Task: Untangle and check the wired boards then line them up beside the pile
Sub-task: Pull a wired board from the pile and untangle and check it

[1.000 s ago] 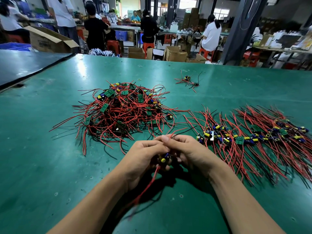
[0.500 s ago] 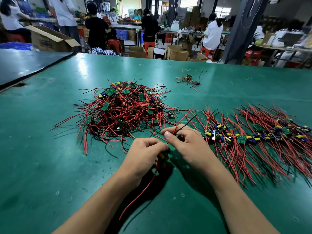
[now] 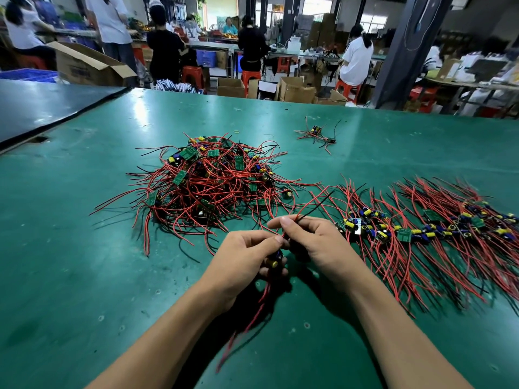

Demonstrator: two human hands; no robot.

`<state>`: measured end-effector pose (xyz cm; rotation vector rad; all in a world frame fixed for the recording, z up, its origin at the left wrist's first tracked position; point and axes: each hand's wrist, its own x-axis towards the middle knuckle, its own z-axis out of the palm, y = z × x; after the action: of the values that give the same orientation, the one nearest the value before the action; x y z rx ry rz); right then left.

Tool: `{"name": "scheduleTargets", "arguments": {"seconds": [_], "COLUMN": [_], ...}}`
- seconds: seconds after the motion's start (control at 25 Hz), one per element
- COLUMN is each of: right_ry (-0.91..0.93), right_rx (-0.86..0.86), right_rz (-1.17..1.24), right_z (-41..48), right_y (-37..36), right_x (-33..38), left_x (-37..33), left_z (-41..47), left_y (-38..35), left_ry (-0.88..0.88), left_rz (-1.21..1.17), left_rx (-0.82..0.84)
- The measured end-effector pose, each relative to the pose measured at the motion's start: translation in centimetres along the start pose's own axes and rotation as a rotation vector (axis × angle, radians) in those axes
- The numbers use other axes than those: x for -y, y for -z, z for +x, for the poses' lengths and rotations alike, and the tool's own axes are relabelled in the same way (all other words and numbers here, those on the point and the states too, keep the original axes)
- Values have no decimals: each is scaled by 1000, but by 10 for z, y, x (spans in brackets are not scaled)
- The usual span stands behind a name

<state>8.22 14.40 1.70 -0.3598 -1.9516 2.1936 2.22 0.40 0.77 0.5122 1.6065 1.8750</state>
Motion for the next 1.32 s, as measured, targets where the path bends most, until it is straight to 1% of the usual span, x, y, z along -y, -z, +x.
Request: {"name": "scheduleTargets", "arguments": {"seconds": [0.04, 0.12, 0.24, 0.4, 0.48, 0.52, 0.6, 0.68, 0.8, 0.96, 1.04, 1.08, 1.2, 1.24, 1.32], "right_ry": [-35, -80, -87, -86, -52, -14, 71, 111, 117, 175, 160, 117, -60, -87, -101], "right_rx": [20, 68, 122, 143, 173, 164, 72, -50, -157, -323, -357, -345, -230, -187, -138], "right_rz": [50, 64, -24, -82, -122, -193, -382, -527, -559, -569, -525, -440, -15, 80, 154], "right_z": [-1, -3, -3, -1, 0, 0, 3, 5, 6, 9, 10, 10, 12, 13, 15], "right_y": [-2, -7, -7, -4, -3, -1, 4, 12, 20, 26, 25, 22, 11, 9, 8], "right_x": [0, -2, -4, -8, -8, -8, -5, -3, -3, -4, -5, -5, -2, -1, -1], "left_x": [1, 2, 2, 2, 1, 1, -1, -4, -7, -8, -8, -8, -6, -6, -4], "left_z": [0, 0, -1, -1, -2, -2, -3, -4, -6, -7, -7, -6, -6, -6, -7], "left_y": [-1, -1, 0, 3, 2, 2, 1, 1, 1, -2, -2, -2, 1, 1, -1], "left_ry": [-17, -43, -69, -94, -105, -107, -81, -34, -7, 5, 2, 0, -6, -2, -14], "left_rz": [5, 18, 52, 172, 212, 223, 198, 149, 152, 156, 156, 169, 209, 200, 187], "left_rx": [-3, 1, 35, 65, 71, 71, 66, 57, 70, 94, 96, 94, 95, 100, 120]}}
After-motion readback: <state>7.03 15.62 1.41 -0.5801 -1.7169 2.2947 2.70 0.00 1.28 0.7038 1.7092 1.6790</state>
